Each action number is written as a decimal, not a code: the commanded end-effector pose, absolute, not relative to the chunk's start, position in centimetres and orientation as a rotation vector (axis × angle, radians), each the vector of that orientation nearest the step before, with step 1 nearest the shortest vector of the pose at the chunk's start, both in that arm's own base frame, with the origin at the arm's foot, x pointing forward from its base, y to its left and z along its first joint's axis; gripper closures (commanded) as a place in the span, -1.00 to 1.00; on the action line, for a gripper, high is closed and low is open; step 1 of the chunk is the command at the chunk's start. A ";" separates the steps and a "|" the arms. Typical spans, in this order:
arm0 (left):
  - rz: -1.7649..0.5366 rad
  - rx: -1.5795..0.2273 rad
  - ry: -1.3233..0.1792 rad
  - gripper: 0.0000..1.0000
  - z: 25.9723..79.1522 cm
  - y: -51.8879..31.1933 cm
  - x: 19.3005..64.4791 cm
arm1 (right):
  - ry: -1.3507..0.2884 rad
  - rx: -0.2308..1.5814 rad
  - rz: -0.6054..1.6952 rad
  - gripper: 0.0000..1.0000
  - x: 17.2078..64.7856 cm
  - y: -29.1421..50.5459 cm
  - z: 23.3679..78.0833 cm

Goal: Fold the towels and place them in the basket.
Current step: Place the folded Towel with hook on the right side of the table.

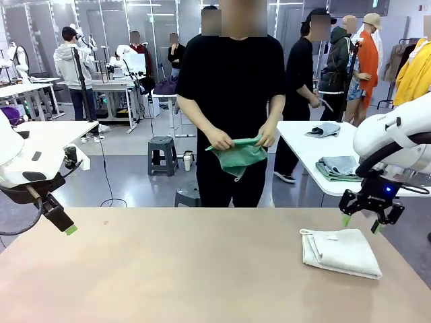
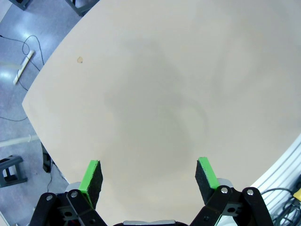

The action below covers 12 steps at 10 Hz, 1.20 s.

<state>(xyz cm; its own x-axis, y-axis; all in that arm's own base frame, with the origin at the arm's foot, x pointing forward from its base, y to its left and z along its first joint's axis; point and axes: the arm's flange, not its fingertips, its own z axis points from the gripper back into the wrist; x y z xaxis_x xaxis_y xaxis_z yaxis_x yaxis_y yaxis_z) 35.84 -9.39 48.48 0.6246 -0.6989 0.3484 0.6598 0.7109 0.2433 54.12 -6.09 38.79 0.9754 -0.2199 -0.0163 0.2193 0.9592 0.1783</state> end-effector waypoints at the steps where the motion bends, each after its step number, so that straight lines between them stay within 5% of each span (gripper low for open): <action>1: -0.773 0.109 -0.435 -1.00 48.3 -9.4 35.9 | -0.010 0.131 -0.226 -1.00 54.1 -4.5 38.8; 12: -0.773 0.109 -0.435 -1.00 48.3 -9.4 35.9 | -0.077 0.153 -0.100 -1.00 53.7 -0.8 41.3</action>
